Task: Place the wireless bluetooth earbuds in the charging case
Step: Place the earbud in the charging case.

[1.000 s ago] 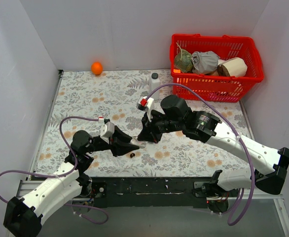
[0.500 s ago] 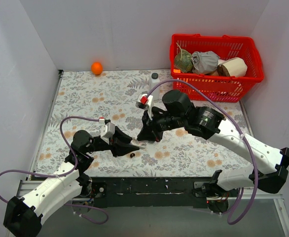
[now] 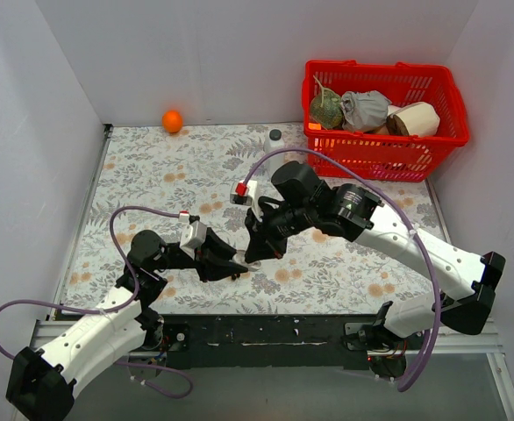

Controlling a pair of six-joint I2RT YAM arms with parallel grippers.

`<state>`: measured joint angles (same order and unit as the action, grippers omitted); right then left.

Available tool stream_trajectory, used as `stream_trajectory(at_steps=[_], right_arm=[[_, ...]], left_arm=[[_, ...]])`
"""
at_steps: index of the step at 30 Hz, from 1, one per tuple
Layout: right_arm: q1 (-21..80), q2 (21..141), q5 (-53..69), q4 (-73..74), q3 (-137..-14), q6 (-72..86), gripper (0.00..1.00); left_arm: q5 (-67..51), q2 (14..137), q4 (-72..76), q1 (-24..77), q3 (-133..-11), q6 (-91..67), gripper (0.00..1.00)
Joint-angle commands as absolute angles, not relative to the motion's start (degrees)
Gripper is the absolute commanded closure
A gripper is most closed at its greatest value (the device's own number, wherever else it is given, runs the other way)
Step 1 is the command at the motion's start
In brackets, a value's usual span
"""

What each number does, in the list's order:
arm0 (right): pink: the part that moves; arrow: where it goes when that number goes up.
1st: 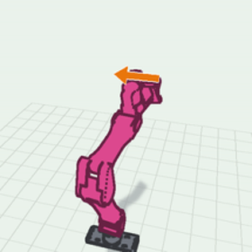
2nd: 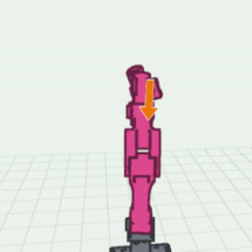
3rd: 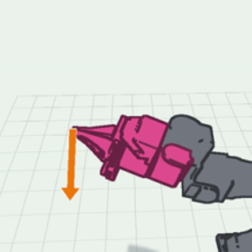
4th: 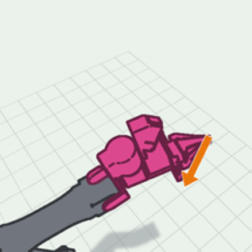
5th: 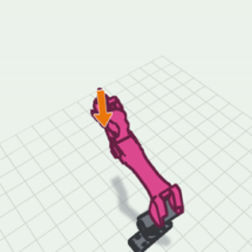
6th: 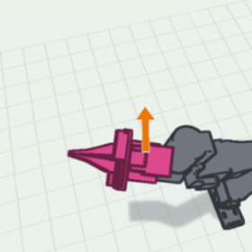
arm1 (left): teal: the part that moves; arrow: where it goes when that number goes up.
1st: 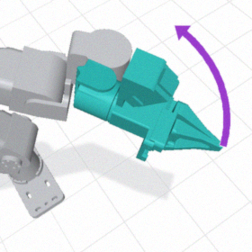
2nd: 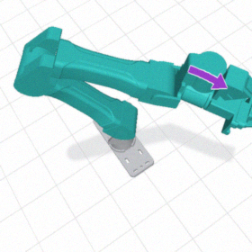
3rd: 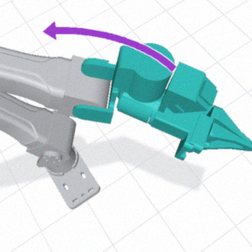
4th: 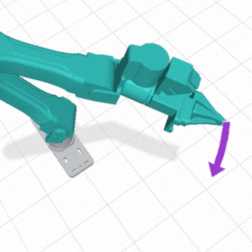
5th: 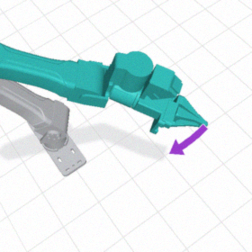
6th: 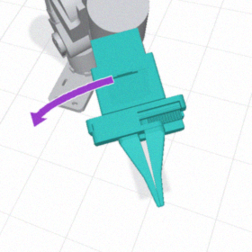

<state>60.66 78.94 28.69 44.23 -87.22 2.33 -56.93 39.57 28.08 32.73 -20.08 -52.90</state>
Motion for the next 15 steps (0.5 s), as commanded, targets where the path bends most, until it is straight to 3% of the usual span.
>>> stream_trajectory(at_steps=[1, 15], right_arm=[[61.26, 78.31, 28.83, 45.09, -89.21, 0.97, 0.99], [62.14, 78.49, 24.96, 41.49, -88.07, 2.20, 0.99]], left_arm=[[-58.27, 39.90, 28.92, 32.78, -22.41, -53.17, 1.00], [-58.36, 40.08, 29.36, 33.22, -22.32, -53.88, 1.00]])
